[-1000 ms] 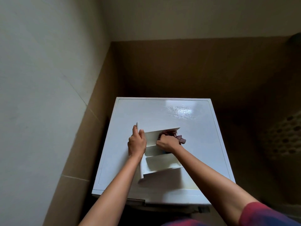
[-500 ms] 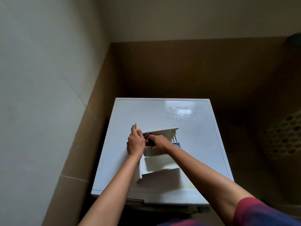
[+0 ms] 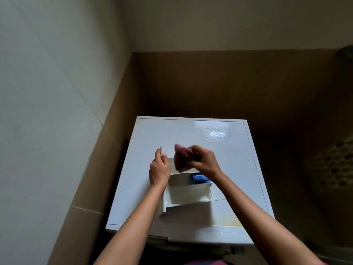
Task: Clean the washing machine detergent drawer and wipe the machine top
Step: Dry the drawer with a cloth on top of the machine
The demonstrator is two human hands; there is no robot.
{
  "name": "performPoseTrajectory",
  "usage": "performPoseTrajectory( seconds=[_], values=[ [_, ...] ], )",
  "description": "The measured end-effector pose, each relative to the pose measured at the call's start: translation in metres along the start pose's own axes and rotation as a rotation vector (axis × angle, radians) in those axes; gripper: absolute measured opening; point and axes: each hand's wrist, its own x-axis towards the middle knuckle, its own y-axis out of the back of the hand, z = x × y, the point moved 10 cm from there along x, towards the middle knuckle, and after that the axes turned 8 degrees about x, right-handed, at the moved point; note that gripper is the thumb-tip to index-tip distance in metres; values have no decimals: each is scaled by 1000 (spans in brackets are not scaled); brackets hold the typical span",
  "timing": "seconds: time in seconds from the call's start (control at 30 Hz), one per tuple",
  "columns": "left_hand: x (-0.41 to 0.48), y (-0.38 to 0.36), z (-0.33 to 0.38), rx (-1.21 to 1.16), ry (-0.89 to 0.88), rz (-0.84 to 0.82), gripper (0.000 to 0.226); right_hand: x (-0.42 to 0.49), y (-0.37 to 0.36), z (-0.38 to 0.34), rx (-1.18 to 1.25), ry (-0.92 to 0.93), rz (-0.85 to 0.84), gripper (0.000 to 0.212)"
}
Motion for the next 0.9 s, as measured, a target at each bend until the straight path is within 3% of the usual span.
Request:
performPoseTrajectory(
  seconds=[0.1,0.13,0.23,0.3,0.4,0.5,0.7,0.8,0.9],
  values=[
    [-1,0,-1,-23,-4,-1,45,-14,25,-18,-244,103,358,33],
    [-1,-1,-1,-28,-3,-4,46,-14,19,-16,-302,92,347,35],
    [0,0,-3,-29,12,-5,45,-9,-31,6,-315,18,-52,41],
    [0,0,-3,-29,11,-3,45,-15,-47,16,-281,21,-176,42],
    [0,0,-3,-30,4,5,45,-9,-27,26,-337,35,-44,49],
    [1,0,-2,-23,-14,14,45,2,-26,36,-633,61,-121,54],
    [2,1,-1,-11,-40,34,45,30,-51,27,-912,131,-214,39],
    [2,1,-1,-23,-43,40,44,33,-65,18,-962,147,-228,34],
    [4,-1,-2,-37,-29,22,44,26,-88,-9,-924,290,-170,27]
  ],
)
